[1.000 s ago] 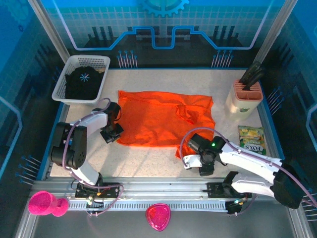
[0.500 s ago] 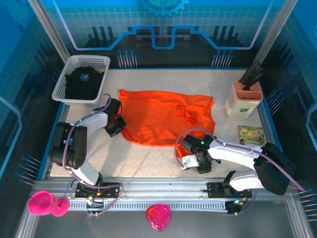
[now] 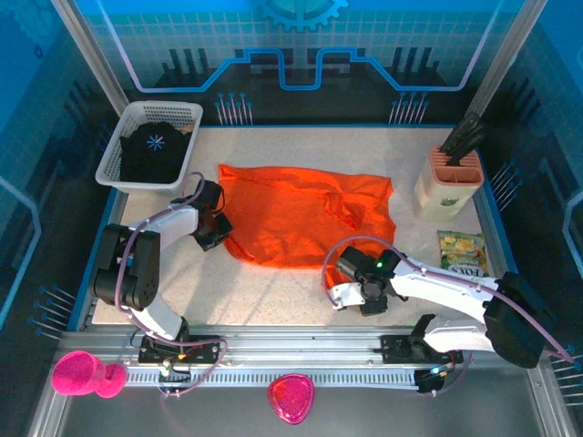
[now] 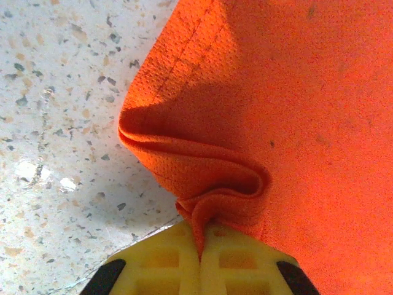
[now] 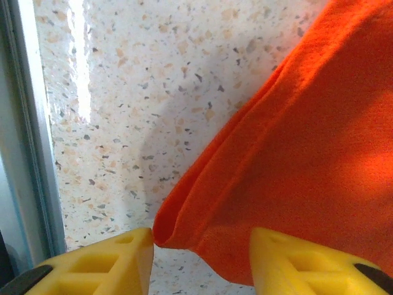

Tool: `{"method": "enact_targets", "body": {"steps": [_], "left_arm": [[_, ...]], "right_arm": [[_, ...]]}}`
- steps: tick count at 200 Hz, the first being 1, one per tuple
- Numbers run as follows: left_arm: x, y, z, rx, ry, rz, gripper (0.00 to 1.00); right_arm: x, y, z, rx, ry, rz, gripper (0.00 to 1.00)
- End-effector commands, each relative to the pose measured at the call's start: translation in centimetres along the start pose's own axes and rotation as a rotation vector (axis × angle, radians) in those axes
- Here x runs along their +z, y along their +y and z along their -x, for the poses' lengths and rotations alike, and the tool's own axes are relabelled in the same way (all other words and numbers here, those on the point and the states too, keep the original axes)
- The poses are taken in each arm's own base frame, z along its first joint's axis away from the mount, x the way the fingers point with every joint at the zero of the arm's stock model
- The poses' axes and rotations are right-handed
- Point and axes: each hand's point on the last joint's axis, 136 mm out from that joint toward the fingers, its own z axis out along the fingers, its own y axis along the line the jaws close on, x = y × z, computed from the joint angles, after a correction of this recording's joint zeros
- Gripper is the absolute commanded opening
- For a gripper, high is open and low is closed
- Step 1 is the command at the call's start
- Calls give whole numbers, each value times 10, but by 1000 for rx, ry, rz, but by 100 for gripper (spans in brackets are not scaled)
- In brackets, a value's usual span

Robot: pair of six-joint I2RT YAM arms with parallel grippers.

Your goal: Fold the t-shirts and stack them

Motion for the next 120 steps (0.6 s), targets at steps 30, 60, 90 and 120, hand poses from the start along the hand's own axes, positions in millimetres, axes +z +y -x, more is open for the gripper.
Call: {"method": "enact_targets", "body": {"steps": [30, 60, 90, 120], "left_arm": [[-9, -6, 0, 22, -11, -36, 0], [-9, -5, 0, 23, -14, -31, 0], [-8, -6, 0, 19, -11, -32, 0], [-11, -5, 0, 23, -16, -31, 0]], "right_arm": [[9, 13, 5, -80, 68, 90, 45], [13, 16, 4, -95, 86, 107, 46], [15, 14, 7, -87, 82, 105, 37], [13, 4, 7, -93, 91, 55, 17]]}}
